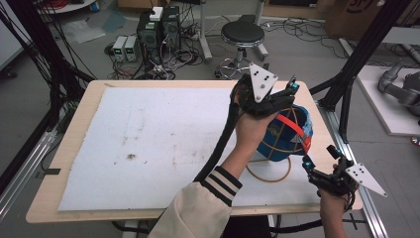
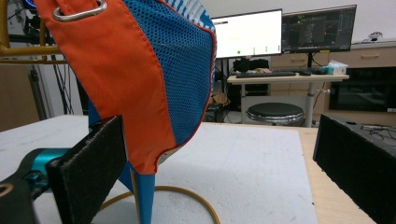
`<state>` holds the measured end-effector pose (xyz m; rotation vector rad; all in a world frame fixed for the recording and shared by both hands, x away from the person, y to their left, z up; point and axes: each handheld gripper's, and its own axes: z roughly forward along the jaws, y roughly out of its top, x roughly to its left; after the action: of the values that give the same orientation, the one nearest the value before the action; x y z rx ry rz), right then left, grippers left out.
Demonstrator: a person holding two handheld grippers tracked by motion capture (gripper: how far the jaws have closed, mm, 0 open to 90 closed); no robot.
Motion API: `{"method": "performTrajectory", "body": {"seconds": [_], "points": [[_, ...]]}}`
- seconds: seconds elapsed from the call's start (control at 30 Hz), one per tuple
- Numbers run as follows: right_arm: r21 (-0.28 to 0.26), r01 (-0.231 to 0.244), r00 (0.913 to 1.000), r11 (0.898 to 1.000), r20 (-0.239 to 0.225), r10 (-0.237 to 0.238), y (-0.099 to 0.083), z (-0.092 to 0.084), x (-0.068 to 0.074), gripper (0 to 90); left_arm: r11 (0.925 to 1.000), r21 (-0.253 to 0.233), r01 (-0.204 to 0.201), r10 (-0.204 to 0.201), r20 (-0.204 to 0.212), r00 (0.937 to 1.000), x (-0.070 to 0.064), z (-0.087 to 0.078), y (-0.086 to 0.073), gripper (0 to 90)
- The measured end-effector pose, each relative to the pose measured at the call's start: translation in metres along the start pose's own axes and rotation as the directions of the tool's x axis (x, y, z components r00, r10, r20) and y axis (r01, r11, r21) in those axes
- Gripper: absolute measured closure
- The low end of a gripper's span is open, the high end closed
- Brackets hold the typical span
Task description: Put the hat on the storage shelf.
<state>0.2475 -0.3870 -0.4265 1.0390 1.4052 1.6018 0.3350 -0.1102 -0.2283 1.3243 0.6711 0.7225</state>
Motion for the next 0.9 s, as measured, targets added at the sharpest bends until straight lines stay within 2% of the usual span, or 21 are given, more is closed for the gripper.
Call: {"method": "performTrajectory", "body": {"seconds": [0.3, 0.43, 0.63, 0.73, 0.9], "points": [[-0.01, 0.01, 0.9999, 1.0, -0.001, -0.01, 0.001, -0.002, -0.001, 2.7, 0.9999, 0.011, 0.003, -0.002, -0.007, 1.0, 0.013, -0.006, 0.001, 25.3], [-0.013, 0.013, 0.9999, 1.0, 0.001, -0.013, 0.002, -0.003, -0.001, 2.7, 0.9999, 0.011, 0.0, 0.0, -0.028, 0.9996, 0.02, -0.011, 0.003, 22.2], [-0.011, 0.014, 0.9999, 1.0, -0.003, -0.014, 0.002, -0.003, 0.001, 2.7, 1.0, 0.007, 0.002, -0.002, -0.057, 0.9984, 0.035, -0.026, 0.006, 18.5], [-0.007, 0.01, 1.0, 1.0, 0.002, -0.01, 0.002, -0.005, 0.001, 2.7, 0.9996, 0.014, -0.026, 0.027, -0.076, 0.9968, 0.043, -0.034, 0.006, 17.7], [-0.012, 0.019, 0.9998, 1.0, 0.0, -0.019, 0.003, -0.005, 0.001, 2.7, 0.9991, 0.027, -0.033, 0.035, -0.112, 0.9931, 0.059, -0.049, 0.009, 17.2]]}}
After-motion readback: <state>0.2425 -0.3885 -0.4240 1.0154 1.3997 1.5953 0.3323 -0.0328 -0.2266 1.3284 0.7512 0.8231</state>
